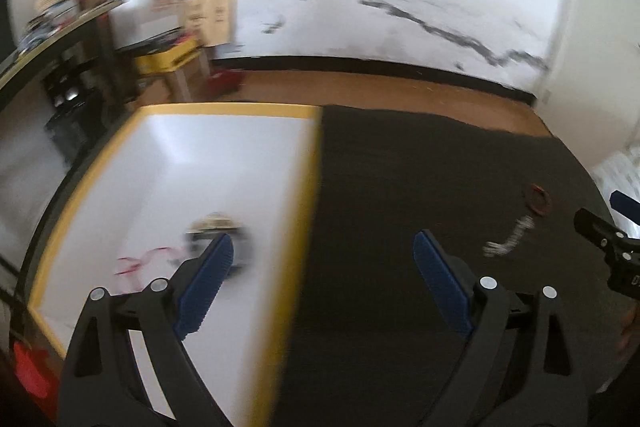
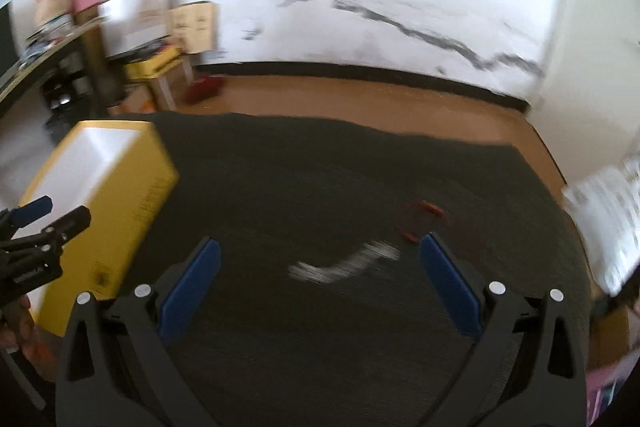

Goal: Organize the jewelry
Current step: 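Open the right gripper and move both tools back over the rug, then grasp the silver chain with the left gripper, then grasp the red bead bracelet with the right gripper and lift it, then carry the chain into the box and open the left gripper while the right gripper carries the bracelet over, then lower the red bead bracelet into the box and open the right gripper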

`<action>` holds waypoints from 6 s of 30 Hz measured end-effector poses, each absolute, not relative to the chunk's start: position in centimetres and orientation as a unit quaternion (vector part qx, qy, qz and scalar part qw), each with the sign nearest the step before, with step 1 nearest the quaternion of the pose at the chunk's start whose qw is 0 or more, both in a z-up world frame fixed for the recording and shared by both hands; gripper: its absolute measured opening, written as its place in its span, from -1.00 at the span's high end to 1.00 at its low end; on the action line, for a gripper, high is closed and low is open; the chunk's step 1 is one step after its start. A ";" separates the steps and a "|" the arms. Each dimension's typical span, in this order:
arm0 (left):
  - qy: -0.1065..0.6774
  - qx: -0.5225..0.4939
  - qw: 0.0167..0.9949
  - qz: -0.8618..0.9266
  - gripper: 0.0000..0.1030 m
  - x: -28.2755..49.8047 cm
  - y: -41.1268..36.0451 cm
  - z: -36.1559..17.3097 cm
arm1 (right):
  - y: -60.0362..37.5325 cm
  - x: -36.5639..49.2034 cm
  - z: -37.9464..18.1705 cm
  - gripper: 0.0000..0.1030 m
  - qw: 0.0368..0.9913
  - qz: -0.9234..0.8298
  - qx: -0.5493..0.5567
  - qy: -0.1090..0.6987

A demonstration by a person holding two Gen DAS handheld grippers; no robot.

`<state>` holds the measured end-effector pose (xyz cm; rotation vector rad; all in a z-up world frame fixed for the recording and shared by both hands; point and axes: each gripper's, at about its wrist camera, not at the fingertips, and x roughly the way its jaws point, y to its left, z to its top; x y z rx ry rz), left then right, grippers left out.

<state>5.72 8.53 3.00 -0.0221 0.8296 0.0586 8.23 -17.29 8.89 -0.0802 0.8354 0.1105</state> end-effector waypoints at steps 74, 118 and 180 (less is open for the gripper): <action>0.457 -0.001 0.889 -0.040 0.88 9.4 -4.0 -3.9 | -29.5 14.5 -1.4 -0.87 0.862 0.016 0.005 0.506; 0.403 -0.024 0.915 -0.016 0.87 7.3 5.1 5.2 | -15.3 14.3 8.8 0.85 0.893 0.130 -0.018 0.430; 0.457 -0.068 0.878 0.128 -0.72 3.0 25.4 1.0 | 8.7 9.7 9.8 0.85 0.850 0.294 -0.101 0.425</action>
